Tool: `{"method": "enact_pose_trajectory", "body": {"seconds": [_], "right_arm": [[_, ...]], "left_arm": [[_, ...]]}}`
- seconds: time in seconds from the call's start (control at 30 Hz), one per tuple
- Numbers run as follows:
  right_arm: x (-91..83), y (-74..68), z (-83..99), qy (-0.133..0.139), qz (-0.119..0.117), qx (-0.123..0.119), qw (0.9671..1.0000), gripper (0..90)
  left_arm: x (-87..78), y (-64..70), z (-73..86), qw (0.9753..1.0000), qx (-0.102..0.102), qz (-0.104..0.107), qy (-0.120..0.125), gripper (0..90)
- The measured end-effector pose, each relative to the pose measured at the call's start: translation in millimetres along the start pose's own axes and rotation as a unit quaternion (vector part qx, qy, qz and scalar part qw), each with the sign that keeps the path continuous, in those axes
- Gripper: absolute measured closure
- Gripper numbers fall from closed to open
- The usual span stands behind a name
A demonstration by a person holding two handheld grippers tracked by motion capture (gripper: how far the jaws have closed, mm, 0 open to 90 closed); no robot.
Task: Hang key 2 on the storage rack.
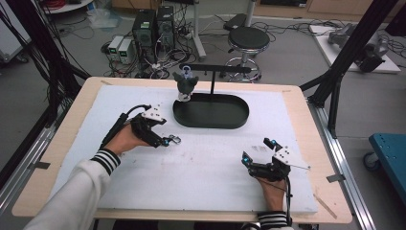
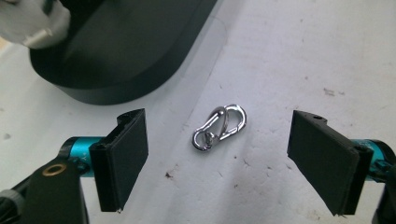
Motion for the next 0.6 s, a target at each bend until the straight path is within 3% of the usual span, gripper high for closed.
{"method": "enact_pose_trajectory", "body": {"seconds": [0.2,0.27,0.37,0.6], "right_arm": [[-0.1,-0.4,0.0,-0.001,0.0,0.003,1.0,0.7],[-0.2,-0.2,0.1,-0.001,-0.001,0.002,1.0,0.8],[-0.2,-0.3,0.1,-0.001,-0.001,0.002,1.0,0.8],[-0.2,-0.3,0.1,-0.001,-0.001,0.003,1.0,0.8]], "left_arm": [[9.9,1.1,4.7,0.9996,0.005,-0.001,-0.028,29.4],[12.6,1.1,4.5,0.9996,0.005,-0.004,-0.028,32.2],[15.4,1.0,6.3,0.999,0.012,-0.01,-0.041,43.4],[22.8,1.9,8.9,0.9984,0.019,-0.009,-0.053,53.8]]}}
Point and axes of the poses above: each handheld gripper's, and its own axes: x roughly forward along the jaws, z roughly out of its underside, y roughly to its right, the point moved 8 cm from there along x, roughly forward along the jaws, and after that the axes turned 15 degrees about -x, right-handed, at the moved point
